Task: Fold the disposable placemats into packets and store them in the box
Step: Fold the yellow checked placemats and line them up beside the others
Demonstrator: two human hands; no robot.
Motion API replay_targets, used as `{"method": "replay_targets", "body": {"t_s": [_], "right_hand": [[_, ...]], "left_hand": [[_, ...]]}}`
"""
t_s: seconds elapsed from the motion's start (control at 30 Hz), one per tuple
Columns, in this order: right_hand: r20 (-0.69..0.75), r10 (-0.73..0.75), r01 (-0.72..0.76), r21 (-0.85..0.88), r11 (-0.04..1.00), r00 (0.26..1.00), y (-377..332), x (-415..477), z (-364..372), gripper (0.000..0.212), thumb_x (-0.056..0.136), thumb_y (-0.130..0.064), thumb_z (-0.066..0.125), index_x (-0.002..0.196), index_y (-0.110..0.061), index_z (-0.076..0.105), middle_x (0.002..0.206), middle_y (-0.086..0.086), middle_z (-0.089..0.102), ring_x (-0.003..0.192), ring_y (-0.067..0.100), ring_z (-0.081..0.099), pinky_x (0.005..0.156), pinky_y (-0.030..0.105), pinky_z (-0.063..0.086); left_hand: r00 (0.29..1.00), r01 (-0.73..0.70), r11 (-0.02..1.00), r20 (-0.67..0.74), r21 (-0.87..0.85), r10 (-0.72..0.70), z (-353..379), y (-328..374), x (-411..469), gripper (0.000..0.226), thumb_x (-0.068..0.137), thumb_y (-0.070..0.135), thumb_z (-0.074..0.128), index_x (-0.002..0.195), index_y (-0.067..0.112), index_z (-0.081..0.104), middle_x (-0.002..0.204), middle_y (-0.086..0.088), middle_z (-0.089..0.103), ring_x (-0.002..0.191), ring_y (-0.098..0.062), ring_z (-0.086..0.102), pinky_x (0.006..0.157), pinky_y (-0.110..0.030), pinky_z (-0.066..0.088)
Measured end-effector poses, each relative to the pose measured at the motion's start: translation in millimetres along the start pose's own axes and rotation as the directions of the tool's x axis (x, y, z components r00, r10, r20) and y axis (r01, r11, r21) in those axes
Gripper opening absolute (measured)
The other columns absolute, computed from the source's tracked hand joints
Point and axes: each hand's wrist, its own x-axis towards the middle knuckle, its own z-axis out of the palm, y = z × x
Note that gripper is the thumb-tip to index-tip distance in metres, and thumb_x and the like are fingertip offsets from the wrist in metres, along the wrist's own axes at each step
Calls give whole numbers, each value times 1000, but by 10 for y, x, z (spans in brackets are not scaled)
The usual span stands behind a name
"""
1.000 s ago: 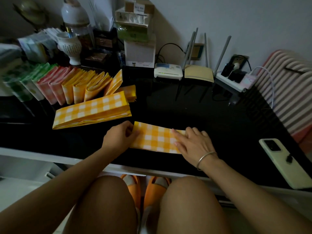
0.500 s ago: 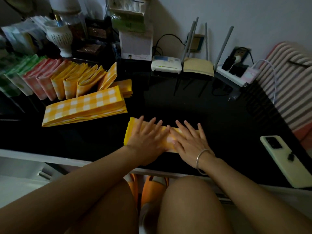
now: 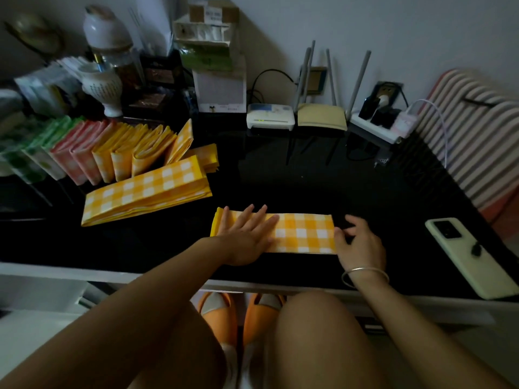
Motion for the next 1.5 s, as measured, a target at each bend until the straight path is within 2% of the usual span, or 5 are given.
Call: {"method": "replay_targets", "body": {"t_s": [0.6,0.73,0.87,1.13,1.5], "right_hand": [[460,-268,15,482,876,847,-1004,-125,122,20,97,-34,50,83,-22,58,76,3,65,71,20,64,60,38,55],[592,-297,163,270,949,749,-1075,-61,418,16,87,-34,65,79,-28,53,73,-5,63,68,14,60,74,39,52],[667,-285,374,10,927,689,-1209,-16,544,25,82,-45,67,83,-26,50,69,-9,56,68,13,55,68,32,44],[748,-203,629,-341,698,632,-1481,-15,605,37,84,-46,58,112,-23,49,112,3,61,103,28,60,75,33,44],[645,-325,654,-369,660,691,-1518,8,520,58,76,-58,67,123,-30,45,124,-3,46,119,21,43,92,35,43]], "left_hand": [[943,-20,948,-322,-317,-88,86,81,-2,75,90,55,52,153,32,20,160,8,23,150,-20,9,116,-56,-6],[872,-244,56,-244,-968,-424,-95,-97,-191,60,95,23,59,148,25,31,137,-3,51,124,-19,52,107,-39,41],[854,-258,-635,136,-728,-503,-302,-399,-200,47,106,39,32,148,18,35,145,-10,44,126,-26,52,102,-45,42],[880,-236,902,-473,-362,41,-130,-695,-398,46,98,32,51,144,27,46,155,15,25,143,-1,17,116,-24,18],[965,-81,967,-222,241,136,25,-842,-424,61,98,53,3,154,32,-10,161,12,-17,146,-16,-25,119,-41,-17]]}}
